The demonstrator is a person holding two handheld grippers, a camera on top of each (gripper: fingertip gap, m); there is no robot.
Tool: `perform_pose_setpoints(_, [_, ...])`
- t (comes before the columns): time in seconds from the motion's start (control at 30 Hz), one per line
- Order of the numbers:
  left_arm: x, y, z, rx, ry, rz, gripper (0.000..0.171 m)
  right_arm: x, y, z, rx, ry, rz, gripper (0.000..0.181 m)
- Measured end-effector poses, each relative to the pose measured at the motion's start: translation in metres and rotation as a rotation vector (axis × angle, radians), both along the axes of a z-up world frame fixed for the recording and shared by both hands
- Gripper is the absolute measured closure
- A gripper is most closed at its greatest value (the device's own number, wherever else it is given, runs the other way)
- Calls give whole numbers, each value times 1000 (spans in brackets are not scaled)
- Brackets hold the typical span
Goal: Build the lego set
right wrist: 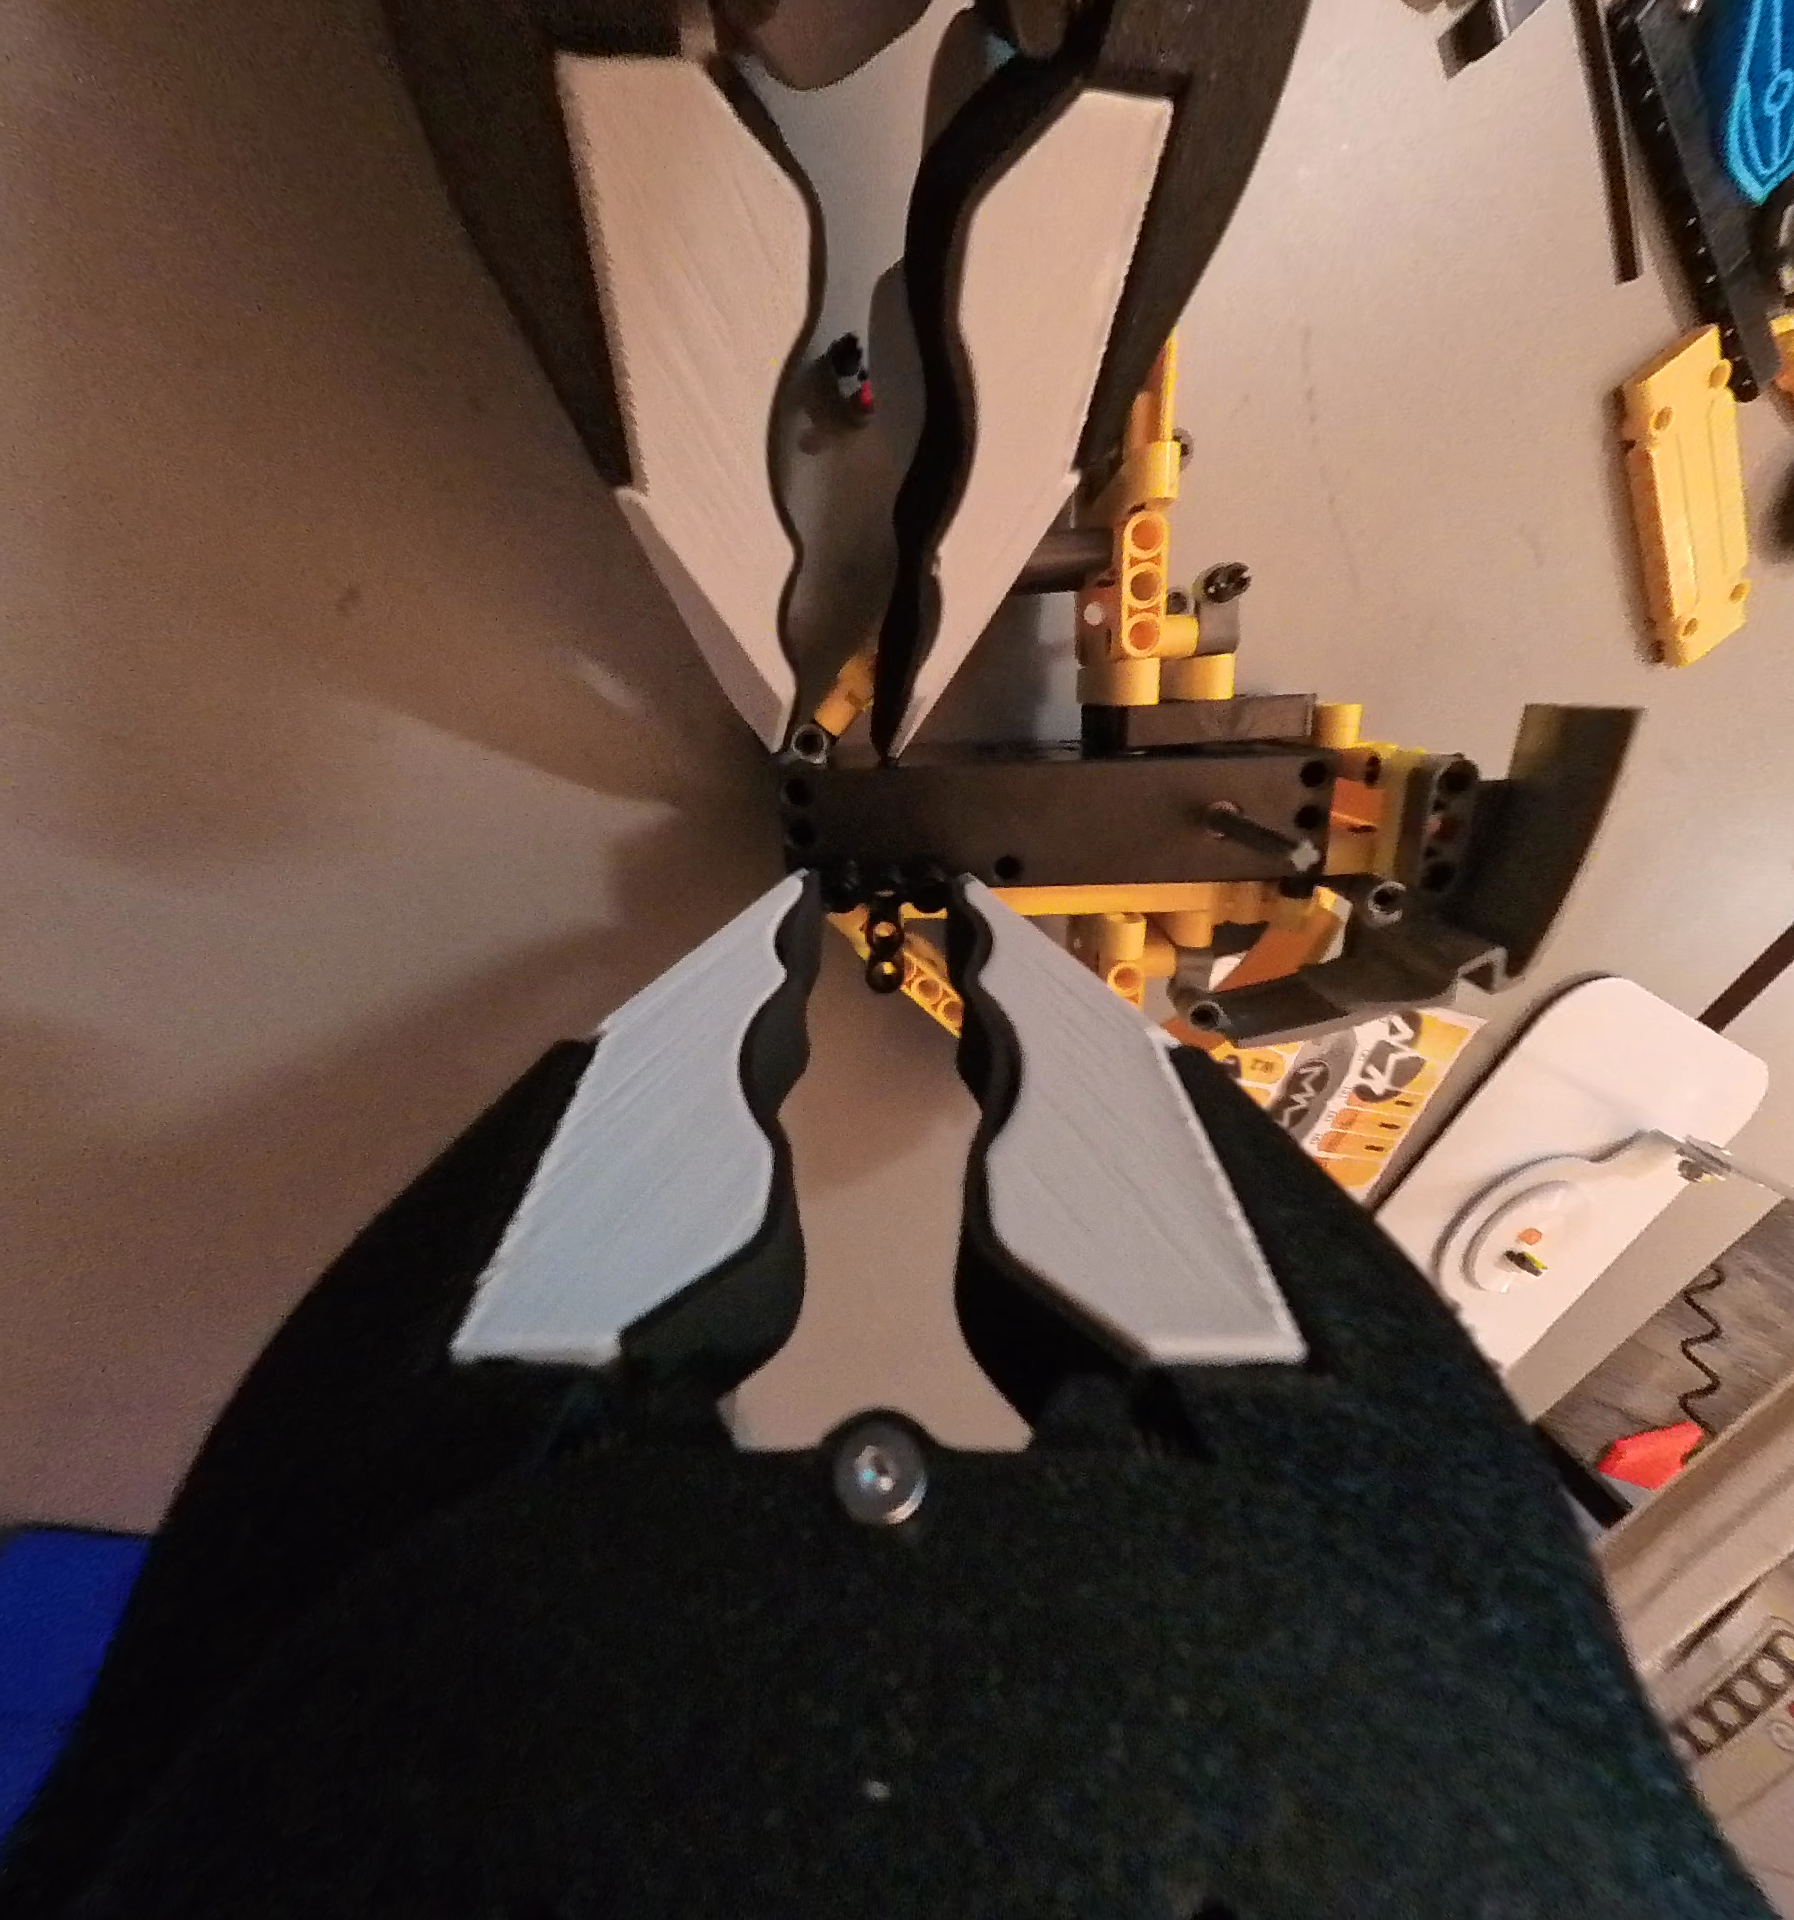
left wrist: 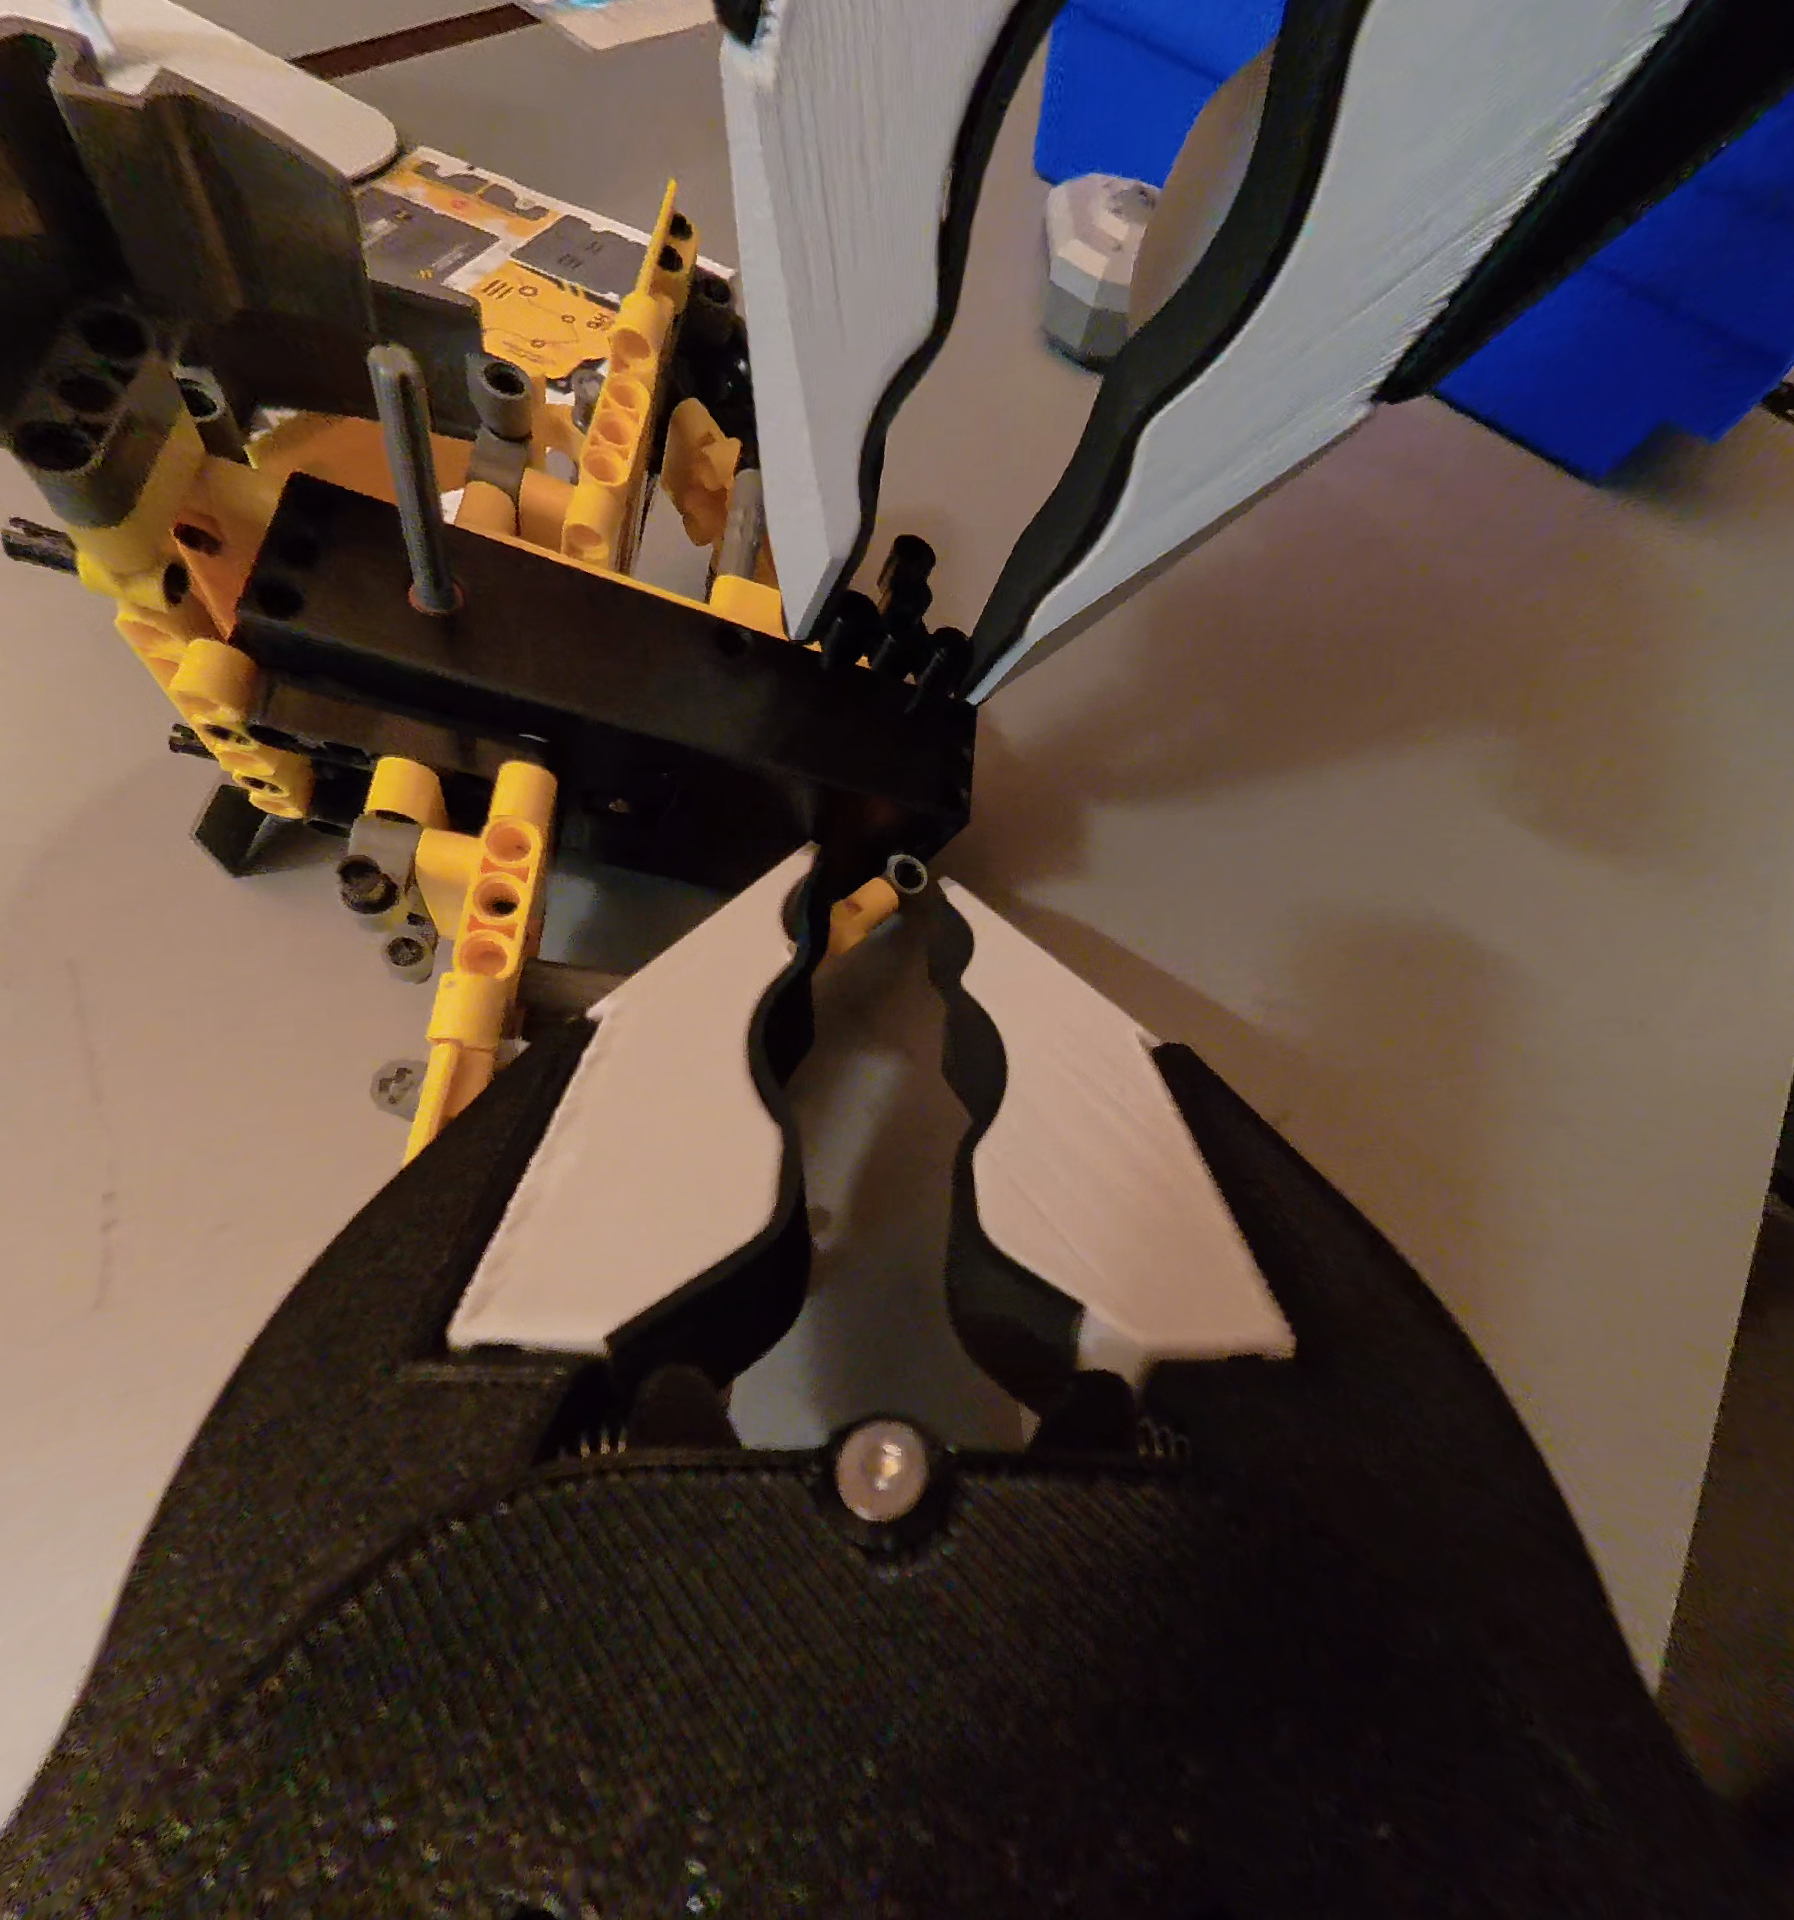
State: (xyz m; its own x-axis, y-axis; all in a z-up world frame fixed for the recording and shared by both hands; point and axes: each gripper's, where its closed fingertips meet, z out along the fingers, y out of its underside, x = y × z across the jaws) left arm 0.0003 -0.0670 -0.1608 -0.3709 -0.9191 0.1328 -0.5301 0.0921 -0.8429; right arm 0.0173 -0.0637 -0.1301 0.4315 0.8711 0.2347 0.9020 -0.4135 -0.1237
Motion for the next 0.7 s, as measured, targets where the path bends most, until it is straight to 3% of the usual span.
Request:
perform_pose_setpoints(0.53, [-2, 2, 0, -53, 21, -14, 160, 15, -4, -5, -3, -139, 20, 159])
perform_pose_setpoints(0.7, [-10, 0, 24, -140, -104, -52, 143, 1, -8, 4, 81, -94, 1, 159])
